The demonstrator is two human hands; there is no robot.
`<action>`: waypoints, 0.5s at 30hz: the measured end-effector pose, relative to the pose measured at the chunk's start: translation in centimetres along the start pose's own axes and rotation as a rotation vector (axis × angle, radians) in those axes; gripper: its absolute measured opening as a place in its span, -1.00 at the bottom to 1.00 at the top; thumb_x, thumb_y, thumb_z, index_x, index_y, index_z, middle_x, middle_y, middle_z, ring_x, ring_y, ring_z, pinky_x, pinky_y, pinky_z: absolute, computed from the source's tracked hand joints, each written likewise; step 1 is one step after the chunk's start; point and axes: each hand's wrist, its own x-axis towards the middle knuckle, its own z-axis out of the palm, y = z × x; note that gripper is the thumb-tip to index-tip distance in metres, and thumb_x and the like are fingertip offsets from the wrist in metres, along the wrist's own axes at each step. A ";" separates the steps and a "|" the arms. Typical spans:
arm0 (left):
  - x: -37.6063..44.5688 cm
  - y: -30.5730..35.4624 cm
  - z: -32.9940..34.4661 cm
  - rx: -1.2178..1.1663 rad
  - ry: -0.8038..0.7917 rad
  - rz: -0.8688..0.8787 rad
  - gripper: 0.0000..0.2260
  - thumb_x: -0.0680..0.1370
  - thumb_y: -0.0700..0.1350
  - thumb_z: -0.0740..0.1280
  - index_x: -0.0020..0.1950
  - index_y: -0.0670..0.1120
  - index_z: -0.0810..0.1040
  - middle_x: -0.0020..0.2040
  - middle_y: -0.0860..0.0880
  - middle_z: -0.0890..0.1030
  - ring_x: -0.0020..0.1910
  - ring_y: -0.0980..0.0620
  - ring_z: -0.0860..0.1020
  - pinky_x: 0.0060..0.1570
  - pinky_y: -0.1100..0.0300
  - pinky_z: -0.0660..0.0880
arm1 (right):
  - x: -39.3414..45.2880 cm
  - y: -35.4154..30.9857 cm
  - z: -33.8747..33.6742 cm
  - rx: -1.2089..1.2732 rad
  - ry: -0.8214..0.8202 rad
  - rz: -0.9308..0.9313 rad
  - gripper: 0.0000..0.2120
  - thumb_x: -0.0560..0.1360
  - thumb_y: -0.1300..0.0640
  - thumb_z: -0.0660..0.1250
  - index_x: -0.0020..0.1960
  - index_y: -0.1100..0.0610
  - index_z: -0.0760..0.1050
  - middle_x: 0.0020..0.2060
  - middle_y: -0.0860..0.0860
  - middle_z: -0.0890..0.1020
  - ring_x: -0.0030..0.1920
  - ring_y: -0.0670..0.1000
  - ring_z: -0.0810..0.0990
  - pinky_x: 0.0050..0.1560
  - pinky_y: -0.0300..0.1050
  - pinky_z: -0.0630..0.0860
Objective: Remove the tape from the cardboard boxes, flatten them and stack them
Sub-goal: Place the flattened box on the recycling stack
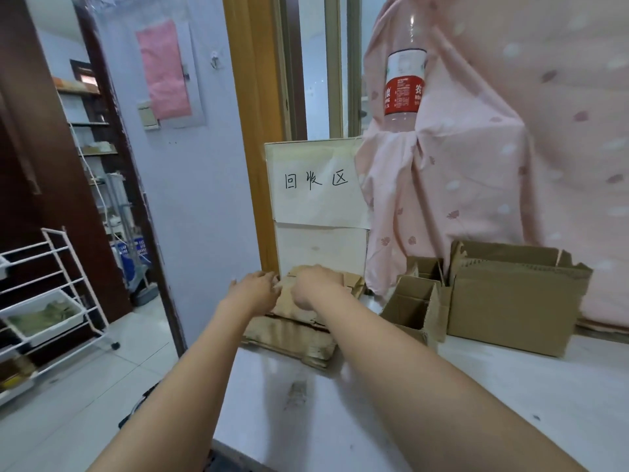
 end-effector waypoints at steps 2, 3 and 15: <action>-2.1 0.3 -1.6 0.004 0.028 -0.008 -0.53 0.69 0.09 0.01 0.57 -0.05 0.21 0.56 -0.10 0.25 0.49 -0.13 0.28 0.46 -0.16 0.19 | -2.1 0.1 -1.3 -0.029 0.048 -0.025 -0.58 0.59 0.14 0.18 0.44 0.16 0.36 0.35 0.16 0.47 0.31 0.21 0.48 0.32 0.15 0.40; -3.0 0.7 -2.3 -0.004 0.046 -0.007 -0.52 0.69 0.10 0.01 0.56 -0.08 0.22 0.54 -0.12 0.27 0.48 -0.15 0.30 0.44 -0.15 0.23 | -3.0 0.2 -1.8 -0.044 0.073 -0.041 -0.59 0.60 0.13 0.17 0.43 0.16 0.37 0.35 0.16 0.47 0.30 0.21 0.48 0.30 0.13 0.41; -13.9 16.2 -5.5 0.061 0.137 0.213 -0.60 0.68 0.07 0.01 0.35 -0.15 0.39 0.32 -0.19 0.45 0.26 -0.21 0.46 0.22 -0.08 0.40 | -15.7 12.6 -4.9 -0.028 0.188 -0.018 -0.48 0.60 0.08 0.16 0.53 0.16 0.22 0.43 0.13 0.39 0.35 0.19 0.45 0.23 0.07 0.43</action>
